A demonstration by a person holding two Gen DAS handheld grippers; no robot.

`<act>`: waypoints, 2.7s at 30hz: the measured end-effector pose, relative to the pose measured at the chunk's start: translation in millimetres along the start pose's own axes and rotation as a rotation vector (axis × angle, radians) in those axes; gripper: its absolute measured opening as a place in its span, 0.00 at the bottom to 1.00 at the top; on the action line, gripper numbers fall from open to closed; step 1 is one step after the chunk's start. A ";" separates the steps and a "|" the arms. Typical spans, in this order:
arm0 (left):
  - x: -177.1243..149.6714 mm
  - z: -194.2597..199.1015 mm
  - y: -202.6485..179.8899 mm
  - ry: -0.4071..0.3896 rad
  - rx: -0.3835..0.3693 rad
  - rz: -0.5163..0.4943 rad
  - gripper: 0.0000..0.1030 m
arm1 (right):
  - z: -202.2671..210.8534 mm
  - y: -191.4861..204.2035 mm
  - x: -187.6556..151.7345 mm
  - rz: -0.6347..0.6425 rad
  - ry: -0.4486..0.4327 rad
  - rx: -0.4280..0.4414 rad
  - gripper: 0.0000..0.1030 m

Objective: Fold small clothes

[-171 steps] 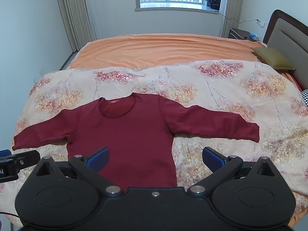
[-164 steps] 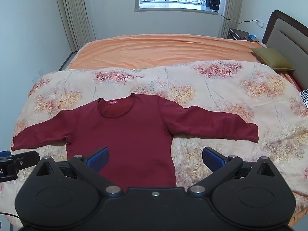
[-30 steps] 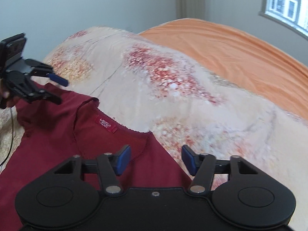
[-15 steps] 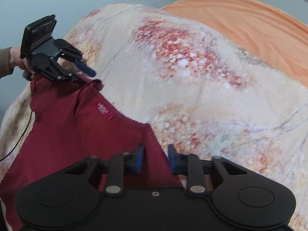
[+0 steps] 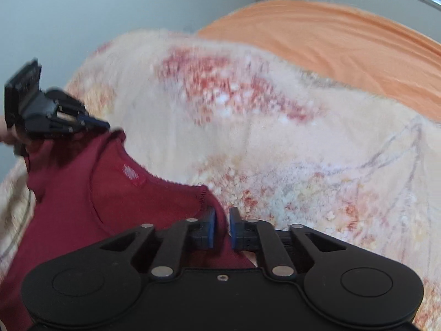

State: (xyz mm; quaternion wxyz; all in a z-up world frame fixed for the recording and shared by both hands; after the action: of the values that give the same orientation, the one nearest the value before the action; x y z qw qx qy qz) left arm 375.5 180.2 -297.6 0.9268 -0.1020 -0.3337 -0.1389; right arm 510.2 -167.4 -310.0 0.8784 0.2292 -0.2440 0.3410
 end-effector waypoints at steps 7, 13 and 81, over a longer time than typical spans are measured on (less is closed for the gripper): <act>40.4 2.5 -66.2 -0.072 -0.184 -0.027 0.57 | 89.1 -80.6 -59.6 -0.114 0.005 -0.045 0.56; 57.1 -67.5 -180.9 0.032 -0.426 -0.104 0.57 | 64.5 -87.6 -114.2 -0.154 0.113 -0.004 0.42; 54.9 -186.6 -395.6 0.213 -0.317 -0.169 0.74 | 324.3 -193.2 -453.0 -1.408 -0.570 -0.369 0.07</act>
State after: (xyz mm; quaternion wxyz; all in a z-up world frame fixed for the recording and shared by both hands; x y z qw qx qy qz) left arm 397.4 -254.9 -365.0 0.9141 -0.2033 -0.2153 -0.2769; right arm 265.6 -700.7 -369.1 0.8152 0.2591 -0.3102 -0.4149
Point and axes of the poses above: each gripper's, at about its wrist camera, not at the fingertips, and z roughly against the way its jaws point, y to its left, x to its top, the point moved 4 cm from there along -z, roughly the way its jaws point, and after that the axes turned 7 degrees about -x, right-handed, at the moved point
